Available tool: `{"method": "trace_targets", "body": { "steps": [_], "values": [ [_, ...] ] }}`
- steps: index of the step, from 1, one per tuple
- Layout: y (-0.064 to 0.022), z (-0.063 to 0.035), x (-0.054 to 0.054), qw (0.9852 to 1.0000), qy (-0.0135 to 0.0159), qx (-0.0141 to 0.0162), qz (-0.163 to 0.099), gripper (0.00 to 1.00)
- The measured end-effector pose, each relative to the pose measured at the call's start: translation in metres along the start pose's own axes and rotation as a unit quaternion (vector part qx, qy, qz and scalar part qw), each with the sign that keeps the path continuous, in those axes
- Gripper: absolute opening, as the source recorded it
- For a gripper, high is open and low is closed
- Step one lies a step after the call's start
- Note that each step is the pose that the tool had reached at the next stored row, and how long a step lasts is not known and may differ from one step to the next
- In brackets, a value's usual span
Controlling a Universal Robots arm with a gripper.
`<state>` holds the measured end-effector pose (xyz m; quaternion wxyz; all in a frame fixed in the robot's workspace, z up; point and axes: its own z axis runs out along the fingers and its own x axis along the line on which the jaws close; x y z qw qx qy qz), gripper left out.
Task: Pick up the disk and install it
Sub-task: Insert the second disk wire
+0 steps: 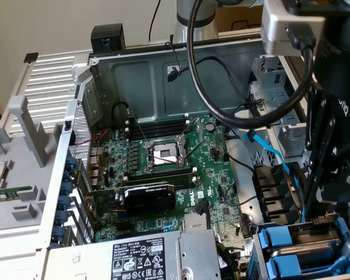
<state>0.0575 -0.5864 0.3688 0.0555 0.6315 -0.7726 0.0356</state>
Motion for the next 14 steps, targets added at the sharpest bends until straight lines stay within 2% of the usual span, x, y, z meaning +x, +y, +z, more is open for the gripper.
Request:
{"method": "trace_targets", "body": {
  "steps": [11, 14],
  "values": [
    [0.0002, 0.0, 0.0001, 1.0, 0.0, 0.0002, -0.001, 0.16],
    [0.0032, 0.0002, 0.0007, 1.0, -0.0007, 0.0028, 0.0, 0.16]
  ]
}}
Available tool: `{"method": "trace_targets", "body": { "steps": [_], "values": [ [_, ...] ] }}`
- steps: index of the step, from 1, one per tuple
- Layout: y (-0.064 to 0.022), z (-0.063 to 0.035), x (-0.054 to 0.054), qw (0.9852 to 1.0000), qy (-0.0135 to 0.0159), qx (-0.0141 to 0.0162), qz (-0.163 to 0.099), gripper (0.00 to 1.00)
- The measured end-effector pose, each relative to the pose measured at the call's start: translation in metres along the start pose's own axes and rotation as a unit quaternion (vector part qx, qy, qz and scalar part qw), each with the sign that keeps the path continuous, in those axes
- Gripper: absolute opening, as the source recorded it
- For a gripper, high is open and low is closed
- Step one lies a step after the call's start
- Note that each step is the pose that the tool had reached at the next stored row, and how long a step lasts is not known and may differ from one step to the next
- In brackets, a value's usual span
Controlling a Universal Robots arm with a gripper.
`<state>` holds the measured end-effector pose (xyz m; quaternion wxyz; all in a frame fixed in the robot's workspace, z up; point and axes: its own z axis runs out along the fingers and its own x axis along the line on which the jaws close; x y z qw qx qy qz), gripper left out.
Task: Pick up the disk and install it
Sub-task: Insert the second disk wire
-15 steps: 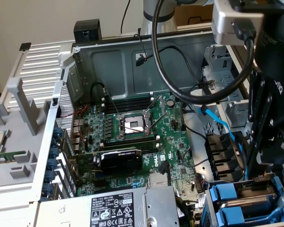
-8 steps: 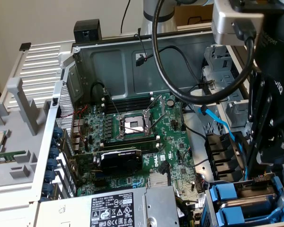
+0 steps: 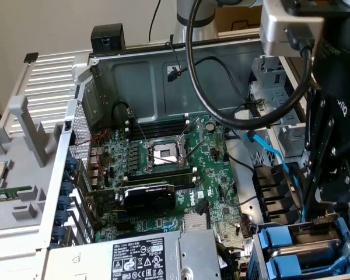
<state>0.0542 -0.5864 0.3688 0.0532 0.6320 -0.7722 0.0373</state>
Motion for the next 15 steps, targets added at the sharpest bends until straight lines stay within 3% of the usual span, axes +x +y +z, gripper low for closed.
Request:
{"method": "trace_targets", "body": {
  "steps": [7, 12, 13, 15],
  "values": [
    [0.0012, 0.0, 0.0002, 1.0, -0.0013, 0.0015, 0.0, 0.16],
    [0.0011, 0.0009, 0.0002, 0.9998, -0.0183, 0.0112, 0.001, 0.16],
    [0.001, 0.0011, 0.0004, 0.9997, -0.0208, 0.0112, 0.001, 0.16],
    [0.001, 0.0017, 0.0011, 0.9997, -0.0226, 0.0109, 0.001, 0.16]
  ]
}}
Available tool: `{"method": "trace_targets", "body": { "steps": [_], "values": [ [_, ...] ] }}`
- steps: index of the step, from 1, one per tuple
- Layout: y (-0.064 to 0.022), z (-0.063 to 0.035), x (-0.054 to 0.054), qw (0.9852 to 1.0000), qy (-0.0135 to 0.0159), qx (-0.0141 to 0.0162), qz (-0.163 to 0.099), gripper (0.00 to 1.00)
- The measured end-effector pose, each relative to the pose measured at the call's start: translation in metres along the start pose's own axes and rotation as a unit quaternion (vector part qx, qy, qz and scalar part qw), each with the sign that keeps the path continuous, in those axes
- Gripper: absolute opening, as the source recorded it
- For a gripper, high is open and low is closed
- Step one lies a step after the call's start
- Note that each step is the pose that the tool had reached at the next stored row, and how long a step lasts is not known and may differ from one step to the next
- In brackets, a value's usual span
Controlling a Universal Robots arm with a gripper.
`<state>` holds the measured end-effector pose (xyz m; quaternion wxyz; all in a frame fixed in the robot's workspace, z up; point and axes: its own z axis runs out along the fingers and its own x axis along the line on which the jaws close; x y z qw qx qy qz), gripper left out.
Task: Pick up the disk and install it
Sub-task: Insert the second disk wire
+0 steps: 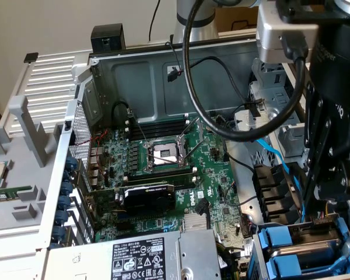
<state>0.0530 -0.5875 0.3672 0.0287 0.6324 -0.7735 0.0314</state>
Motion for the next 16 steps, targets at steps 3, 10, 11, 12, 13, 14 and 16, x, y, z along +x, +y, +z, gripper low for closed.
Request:
{"method": "trace_targets", "body": {
  "steps": [3, 10, 11, 12, 13, 14, 16],
  "values": [
    [-0.0004, 0.0003, 0.0023, 1.0, -0.0017, -0.0003, 0.0, 0.16],
    [-0.0012, 0.0007, 0.0061, 0.9998, -0.0065, 0.0, -0.016, 0.16],
    [-0.0013, 0.0008, 0.0062, 0.9998, -0.0068, 0.0003, -0.021, 0.16],
    [-0.0012, 0.0008, 0.0063, 0.9997, -0.007, 0.0005, -0.025, 0.16],
    [-0.001, 0.0008, 0.0064, 0.9995, -0.0072, 0.0008, -0.03, 0.16],
    [-0.0007, 0.0009, 0.0065, 0.9994, -0.0072, 0.0009, -0.035, 0.16],
    [0.0, 0.001, 0.0068, 0.999, -0.0073, 0.0011, -0.045, 0.16]
  ]
}}
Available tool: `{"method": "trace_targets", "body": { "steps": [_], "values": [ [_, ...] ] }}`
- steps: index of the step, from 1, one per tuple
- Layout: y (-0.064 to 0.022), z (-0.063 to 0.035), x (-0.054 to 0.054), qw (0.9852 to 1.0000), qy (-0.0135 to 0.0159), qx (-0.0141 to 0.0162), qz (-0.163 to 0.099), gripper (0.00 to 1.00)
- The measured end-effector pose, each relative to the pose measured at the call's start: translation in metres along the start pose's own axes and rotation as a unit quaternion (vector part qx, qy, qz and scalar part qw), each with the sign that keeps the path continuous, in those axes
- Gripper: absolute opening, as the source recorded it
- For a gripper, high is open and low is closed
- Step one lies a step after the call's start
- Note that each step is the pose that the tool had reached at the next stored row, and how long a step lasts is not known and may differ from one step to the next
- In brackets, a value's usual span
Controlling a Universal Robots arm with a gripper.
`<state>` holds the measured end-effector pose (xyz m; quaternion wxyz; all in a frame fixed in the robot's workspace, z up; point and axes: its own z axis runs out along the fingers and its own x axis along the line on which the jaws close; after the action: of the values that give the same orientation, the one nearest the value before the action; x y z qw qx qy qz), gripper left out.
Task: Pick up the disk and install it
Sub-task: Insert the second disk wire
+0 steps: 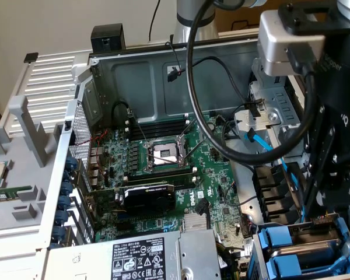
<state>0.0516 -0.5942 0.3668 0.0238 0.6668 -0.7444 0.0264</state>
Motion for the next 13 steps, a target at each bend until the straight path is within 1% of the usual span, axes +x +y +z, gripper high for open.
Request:
{"method": "trace_targets", "body": {
  "steps": [1, 2, 3, 4, 5, 6, 7, 8, 13],
  "values": [
    [0.0, 0.0001, 0.0, 1.0, 0.0, -0.0004, -0.004, 0.16],
    [0.0, 0.0002, 0.0001, 1.0, 0.0001, -0.0016, -0.008, 0.16],
    [0.0, 0.0004, 0.0002, 0.9999, 0.0003, -0.0044, -0.01, 0.16],
    [-0.0001, 0.0004, 0.0002, 0.9999, 0.0008, -0.0087, -0.012, 0.16],
    [-0.0004, 0.0006, 0.0002, 0.9998, 0.0015, -0.0145, -0.014, 0.16],
    [-0.0008, 0.0006, 0.0002, 0.9997, 0.0022, -0.0214, -0.015, 0.16],
    [-0.0012, 0.0006, 0.0001, 0.9996, 0.0027, -0.0255, -0.016, 0.16],
    [-0.0018, 0.0006, 0.0, 0.9995, 0.0027, -0.0266, -0.017, 0.16],
    [-0.006, 0.0009, 0.0002, 0.9994, 0.0024, -0.0268, -0.023, 0.16]
  ]
}}
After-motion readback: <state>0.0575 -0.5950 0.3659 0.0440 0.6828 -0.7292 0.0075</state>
